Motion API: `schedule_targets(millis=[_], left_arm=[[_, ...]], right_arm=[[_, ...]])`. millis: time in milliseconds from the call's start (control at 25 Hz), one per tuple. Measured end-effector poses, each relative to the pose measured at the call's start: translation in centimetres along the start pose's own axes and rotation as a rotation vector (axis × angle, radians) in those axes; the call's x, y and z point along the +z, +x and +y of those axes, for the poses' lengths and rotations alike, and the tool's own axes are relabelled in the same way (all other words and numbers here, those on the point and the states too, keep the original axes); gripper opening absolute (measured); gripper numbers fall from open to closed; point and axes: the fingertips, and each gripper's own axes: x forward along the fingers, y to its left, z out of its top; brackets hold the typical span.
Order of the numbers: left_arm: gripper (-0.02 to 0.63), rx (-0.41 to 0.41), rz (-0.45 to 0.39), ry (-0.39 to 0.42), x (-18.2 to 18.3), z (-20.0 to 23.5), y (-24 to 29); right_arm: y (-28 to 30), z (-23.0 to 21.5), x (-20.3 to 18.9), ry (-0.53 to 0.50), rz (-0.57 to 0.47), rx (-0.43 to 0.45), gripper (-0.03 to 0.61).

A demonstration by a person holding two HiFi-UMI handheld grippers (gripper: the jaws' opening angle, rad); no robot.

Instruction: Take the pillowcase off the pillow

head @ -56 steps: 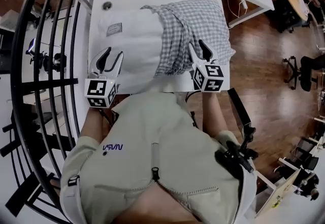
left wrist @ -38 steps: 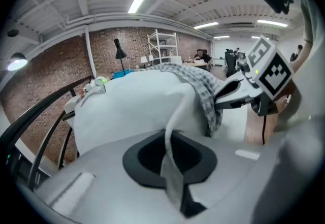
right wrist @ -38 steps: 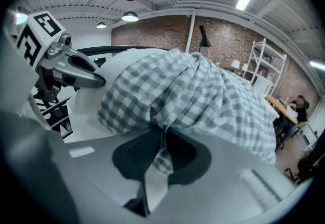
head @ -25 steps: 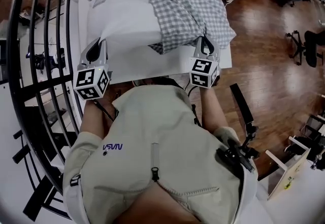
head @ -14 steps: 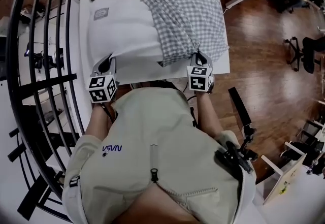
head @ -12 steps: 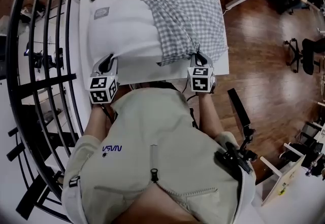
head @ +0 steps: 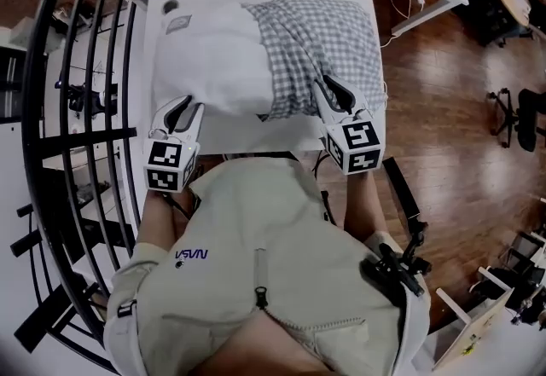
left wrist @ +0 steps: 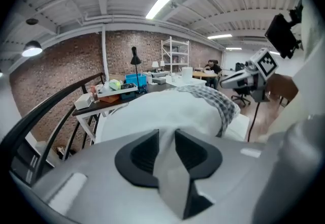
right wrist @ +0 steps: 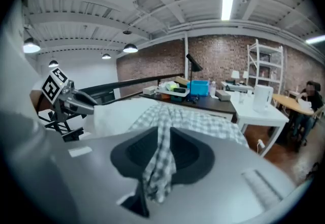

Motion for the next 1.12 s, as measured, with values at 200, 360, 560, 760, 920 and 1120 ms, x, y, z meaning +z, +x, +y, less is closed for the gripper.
schedule_targets(millis=[200,360,560,760,920,1120], left_arm=[[0.109,-0.044,0.190,0.096,-1.1,-0.8,-1.2],[0.080,-0.061,0.101,0.107,2.9,-1.3,-2.3],[0.175,-0.007,-0.165,0.056,9.6,1.0,1.1],[0.232,-0.015,-0.187,0.132,12.3,2.6,8.2],[0.285,-0.077,-0.031,0.169,9.6,3.1,14.6],[0.247,-0.174,0.030,0.099,6.5,1.4,17.0]], right_arm=[[2.5,-1.8,2.9,-0.028,-0.061,0.033,0.077],[4.1,-3.5,3.7,-0.038,-0.080,0.043,0.077],[7.0,-3.8,5.2,-0.043,-0.074,0.021,0.110],[9.2,-2.7,6.0,-0.063,-0.011,-0.012,0.124],[10.4,-2.7,6.3,-0.096,0.065,-0.058,0.124],[12.9,-2.7,6.3,-0.139,0.134,-0.063,0.139]])
